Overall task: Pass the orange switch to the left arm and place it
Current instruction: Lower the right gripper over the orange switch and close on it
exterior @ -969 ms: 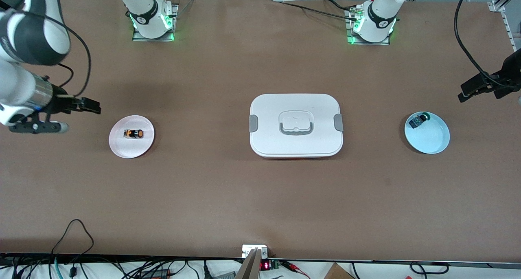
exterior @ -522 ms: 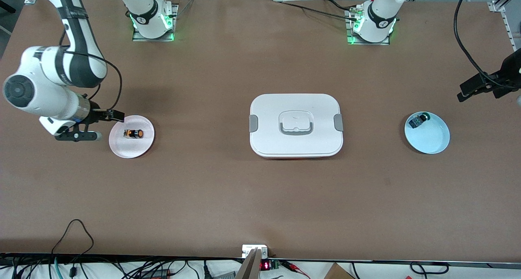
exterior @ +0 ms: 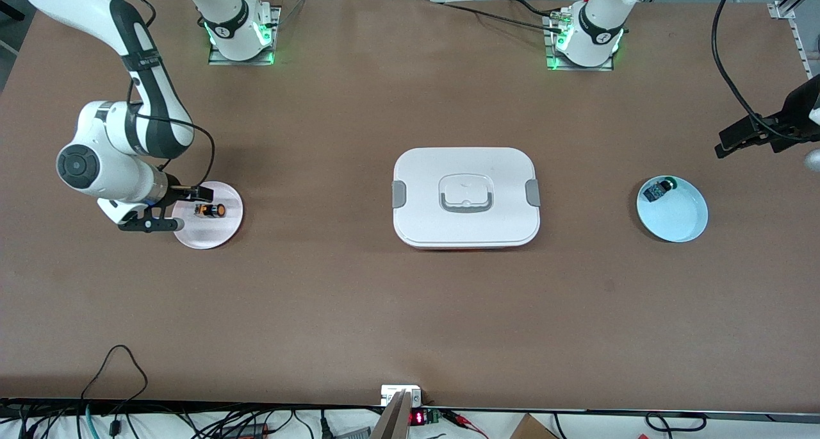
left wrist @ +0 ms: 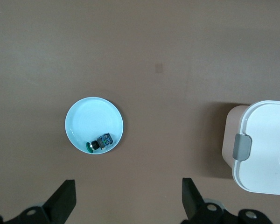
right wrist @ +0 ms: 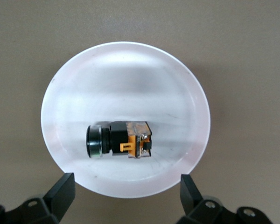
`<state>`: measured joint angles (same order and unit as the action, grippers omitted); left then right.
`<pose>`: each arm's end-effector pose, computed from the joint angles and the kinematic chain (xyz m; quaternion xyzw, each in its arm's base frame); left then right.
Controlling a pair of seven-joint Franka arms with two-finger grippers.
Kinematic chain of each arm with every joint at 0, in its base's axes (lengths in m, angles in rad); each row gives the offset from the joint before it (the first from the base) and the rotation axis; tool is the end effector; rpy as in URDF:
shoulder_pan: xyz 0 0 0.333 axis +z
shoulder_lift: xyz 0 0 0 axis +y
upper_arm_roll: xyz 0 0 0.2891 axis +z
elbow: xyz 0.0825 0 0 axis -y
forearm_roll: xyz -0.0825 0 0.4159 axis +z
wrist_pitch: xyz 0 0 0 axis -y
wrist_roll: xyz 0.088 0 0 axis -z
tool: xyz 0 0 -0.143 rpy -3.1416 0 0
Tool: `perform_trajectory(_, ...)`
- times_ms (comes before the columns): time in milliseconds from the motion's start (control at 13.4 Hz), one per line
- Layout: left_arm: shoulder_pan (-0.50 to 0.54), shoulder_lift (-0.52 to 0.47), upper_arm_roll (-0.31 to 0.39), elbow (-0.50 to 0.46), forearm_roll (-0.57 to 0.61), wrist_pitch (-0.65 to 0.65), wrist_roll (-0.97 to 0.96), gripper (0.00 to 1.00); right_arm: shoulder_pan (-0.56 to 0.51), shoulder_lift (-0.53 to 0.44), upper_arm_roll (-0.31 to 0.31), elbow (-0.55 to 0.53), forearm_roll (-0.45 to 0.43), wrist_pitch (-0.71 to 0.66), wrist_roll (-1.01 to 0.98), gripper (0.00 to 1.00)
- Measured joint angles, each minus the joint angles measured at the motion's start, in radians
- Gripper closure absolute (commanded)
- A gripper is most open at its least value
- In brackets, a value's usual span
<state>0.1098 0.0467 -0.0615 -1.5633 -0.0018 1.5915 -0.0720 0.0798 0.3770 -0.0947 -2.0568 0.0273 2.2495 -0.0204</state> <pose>0.5993 0.0293 0.5395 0.9981 0.0602 -0.0092 0.0022 0.5768 -0.0095 0.1533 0.9958 -0.0051 -0.0912 0.0062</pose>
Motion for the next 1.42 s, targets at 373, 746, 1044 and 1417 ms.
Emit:
perform_trajectory(373, 0.0, 0.001, 0.0, 0.006, 0.0, -0.019, 0.0, 0.0, 0.0, 0.048, 0.0, 0.002, 0.056, 0.035, -0.007, 0.0)
perform_trajectory(746, -0.003, 0.001, -0.01, 0.011, 0.003, -0.028, 0.0, 0.0, 0.0, 0.084, 0.0, 0.003, 0.064, 0.083, -0.025, 0.0)
perform_trajectory(1044, -0.004, 0.001, -0.011, 0.014, 0.003, -0.028, 0.0, 0.0, 0.0, 0.088, 0.0, 0.004, 0.065, 0.086, -0.025, 0.0)
perform_trajectory(1417, -0.004, 0.001, -0.011, 0.015, 0.003, -0.028, 0.0, 0.0, 0.0, 0.105, 0.0, 0.008, 0.066, 0.089, -0.025, 0.0)
